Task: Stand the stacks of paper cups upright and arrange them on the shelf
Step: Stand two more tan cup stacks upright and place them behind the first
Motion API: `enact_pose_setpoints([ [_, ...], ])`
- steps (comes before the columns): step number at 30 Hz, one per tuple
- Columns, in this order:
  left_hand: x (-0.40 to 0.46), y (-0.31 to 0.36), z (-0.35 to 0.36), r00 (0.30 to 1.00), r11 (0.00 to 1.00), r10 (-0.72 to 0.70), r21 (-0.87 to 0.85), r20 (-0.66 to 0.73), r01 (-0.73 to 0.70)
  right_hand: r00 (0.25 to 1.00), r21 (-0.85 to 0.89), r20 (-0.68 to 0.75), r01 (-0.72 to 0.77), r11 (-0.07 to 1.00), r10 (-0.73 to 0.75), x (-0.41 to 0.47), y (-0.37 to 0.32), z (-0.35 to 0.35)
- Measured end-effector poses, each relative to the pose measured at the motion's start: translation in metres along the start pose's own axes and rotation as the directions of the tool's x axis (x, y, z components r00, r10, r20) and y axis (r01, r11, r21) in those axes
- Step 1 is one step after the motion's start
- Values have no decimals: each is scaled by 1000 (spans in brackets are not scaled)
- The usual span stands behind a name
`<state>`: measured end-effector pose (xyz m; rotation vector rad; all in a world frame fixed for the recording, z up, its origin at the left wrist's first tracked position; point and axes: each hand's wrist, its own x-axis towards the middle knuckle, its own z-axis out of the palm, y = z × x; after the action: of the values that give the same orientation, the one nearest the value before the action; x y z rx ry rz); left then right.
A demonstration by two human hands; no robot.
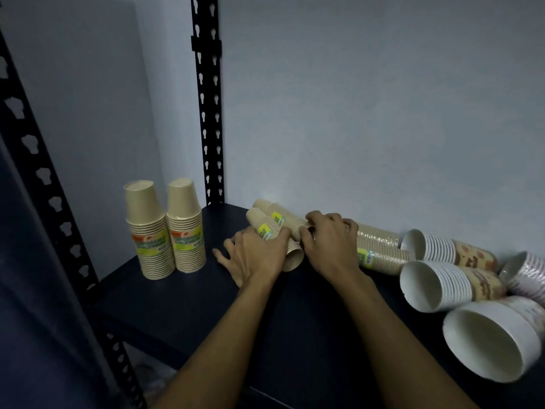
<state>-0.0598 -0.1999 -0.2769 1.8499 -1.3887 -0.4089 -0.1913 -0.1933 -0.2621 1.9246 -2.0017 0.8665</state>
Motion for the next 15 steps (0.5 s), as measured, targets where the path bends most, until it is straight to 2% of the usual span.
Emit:
enact_pose_setpoints([
  [4, 7, -4, 5, 1000, 1000, 9, -10, -11, -9, 1000, 7, 26, 17, 1000, -17, 9, 8, 2],
  [9, 4, -3, -1, 999, 997, 23, -72, 42, -20, 997, 125, 69, 13, 992, -22, 9, 8, -1],
  [15, -17, -19, -28, 999, 927, 42, -374, 22, -31, 992, 204, 76, 81, 976, -98, -8, -4, -13],
])
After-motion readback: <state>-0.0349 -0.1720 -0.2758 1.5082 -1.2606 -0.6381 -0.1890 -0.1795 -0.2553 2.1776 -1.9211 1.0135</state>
